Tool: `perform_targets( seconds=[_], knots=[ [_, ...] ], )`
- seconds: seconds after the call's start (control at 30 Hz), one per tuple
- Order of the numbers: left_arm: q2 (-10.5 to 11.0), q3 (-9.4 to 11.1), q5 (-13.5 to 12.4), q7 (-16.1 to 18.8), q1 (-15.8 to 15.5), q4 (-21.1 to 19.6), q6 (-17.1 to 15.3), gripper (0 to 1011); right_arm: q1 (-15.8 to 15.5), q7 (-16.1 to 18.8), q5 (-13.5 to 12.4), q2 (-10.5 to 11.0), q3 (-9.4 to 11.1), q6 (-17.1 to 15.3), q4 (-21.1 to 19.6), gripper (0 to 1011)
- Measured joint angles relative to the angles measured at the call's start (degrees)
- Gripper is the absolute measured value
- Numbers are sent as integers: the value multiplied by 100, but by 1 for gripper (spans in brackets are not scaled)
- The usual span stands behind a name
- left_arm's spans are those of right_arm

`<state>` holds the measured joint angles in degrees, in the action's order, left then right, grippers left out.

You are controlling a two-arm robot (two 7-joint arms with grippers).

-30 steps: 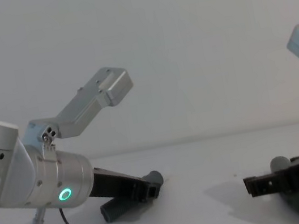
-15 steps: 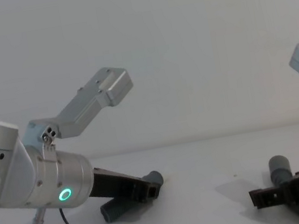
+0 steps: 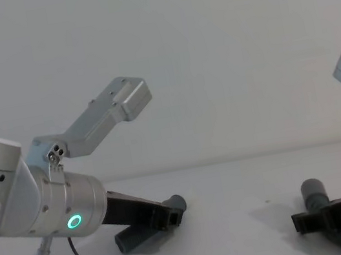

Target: Use both hands to pick up one end of the pipe from the table, align the ends, and insert them.

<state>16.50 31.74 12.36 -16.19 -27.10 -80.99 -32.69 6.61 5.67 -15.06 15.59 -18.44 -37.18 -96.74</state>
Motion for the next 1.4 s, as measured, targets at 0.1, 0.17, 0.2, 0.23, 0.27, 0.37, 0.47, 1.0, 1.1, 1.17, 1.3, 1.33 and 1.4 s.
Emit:
perform_targets(
  seconds=[0.1,0.17,0.2,0.23,0.27,0.37,0.47,1.0,1.1,1.17,1.3,1.33,1.4],
  knots=[
    [0,0,0,0,0,0,0,354,3,5,-3,-6,6,-5,11,648],
    [0,0,0,0,0,0,0,354,5,7,-5,-10,9,-8,15,593],
    [0,0,0,0,0,-1,0,354,8,9,-8,-14,11,-11,21,563],
    [0,0,0,0,0,0,0,354,10,10,-9,-15,12,-12,24,534],
    [0,0,0,0,0,0,0,354,12,13,-12,-18,13,-15,29,494],
    [0,0,0,0,0,0,0,354,14,18,-18,-23,14,-20,35,373],
    [0,0,0,0,0,0,0,354,13,27,-28,-26,14,-25,39,322],
    [0,0,0,0,0,0,0,354,12,33,-30,-34,23,-28,56,215],
    [0,0,-3,-4,-1,-1,1,354,12,33,-30,-34,23,-29,58,215],
    [3,11,-20,-22,-12,-3,6,354,12,33,-30,-34,23,-29,59,215],
    [49,78,-95,-85,-63,-16,51,354,12,32,-29,-34,23,-30,60,215],
    [62,96,-115,-102,-71,-20,65,354,12,32,-29,-34,23,-30,61,215],
    [109,154,-179,-163,-113,-33,123,354,12,31,-29,-34,23,-30,62,215]
  ],
)
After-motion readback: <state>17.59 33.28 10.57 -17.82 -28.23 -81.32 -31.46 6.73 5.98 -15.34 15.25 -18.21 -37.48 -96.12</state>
